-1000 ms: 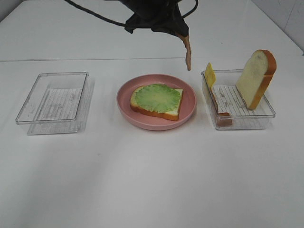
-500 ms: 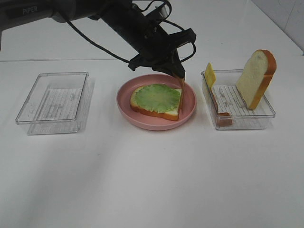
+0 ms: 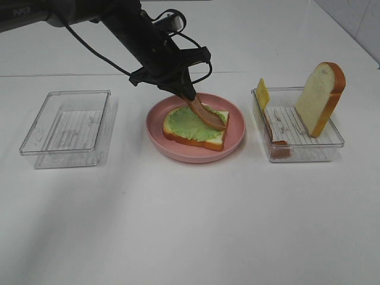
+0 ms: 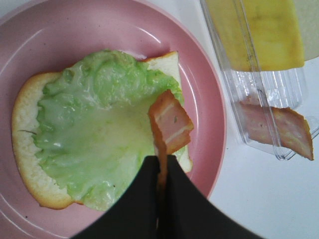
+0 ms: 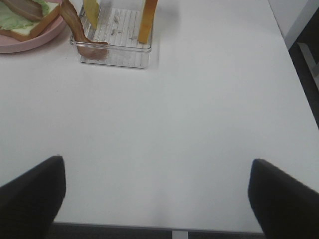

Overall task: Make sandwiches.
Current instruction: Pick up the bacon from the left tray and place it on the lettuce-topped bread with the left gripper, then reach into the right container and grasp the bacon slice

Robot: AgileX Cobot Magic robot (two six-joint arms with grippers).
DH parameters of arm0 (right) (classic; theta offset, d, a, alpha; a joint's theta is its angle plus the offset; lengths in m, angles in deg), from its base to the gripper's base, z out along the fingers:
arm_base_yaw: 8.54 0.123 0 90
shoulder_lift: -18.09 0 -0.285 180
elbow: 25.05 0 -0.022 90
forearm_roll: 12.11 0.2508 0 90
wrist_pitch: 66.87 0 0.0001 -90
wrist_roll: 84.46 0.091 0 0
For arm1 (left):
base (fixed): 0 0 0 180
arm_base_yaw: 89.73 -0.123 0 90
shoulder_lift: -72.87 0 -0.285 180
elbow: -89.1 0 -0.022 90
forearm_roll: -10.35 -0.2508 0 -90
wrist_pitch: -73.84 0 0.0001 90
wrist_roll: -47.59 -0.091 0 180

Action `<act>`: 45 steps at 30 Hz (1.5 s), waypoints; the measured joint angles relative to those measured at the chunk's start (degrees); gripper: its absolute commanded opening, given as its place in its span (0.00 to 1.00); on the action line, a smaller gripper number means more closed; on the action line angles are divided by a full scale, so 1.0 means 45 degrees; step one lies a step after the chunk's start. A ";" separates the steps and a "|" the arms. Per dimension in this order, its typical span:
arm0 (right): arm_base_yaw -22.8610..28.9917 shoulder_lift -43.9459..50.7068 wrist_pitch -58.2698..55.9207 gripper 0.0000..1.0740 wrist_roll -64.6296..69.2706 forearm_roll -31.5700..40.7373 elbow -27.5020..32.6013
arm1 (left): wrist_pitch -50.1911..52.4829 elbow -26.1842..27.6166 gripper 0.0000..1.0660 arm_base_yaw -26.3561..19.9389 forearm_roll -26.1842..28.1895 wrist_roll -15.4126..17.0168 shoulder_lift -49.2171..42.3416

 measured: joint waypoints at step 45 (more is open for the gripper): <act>0.0000 0.0000 0.0000 0.90 0.0000 0.0000 0.0000 | -0.2470 0.2292 0.88 0.0000 -0.5488 0.1630 -0.0675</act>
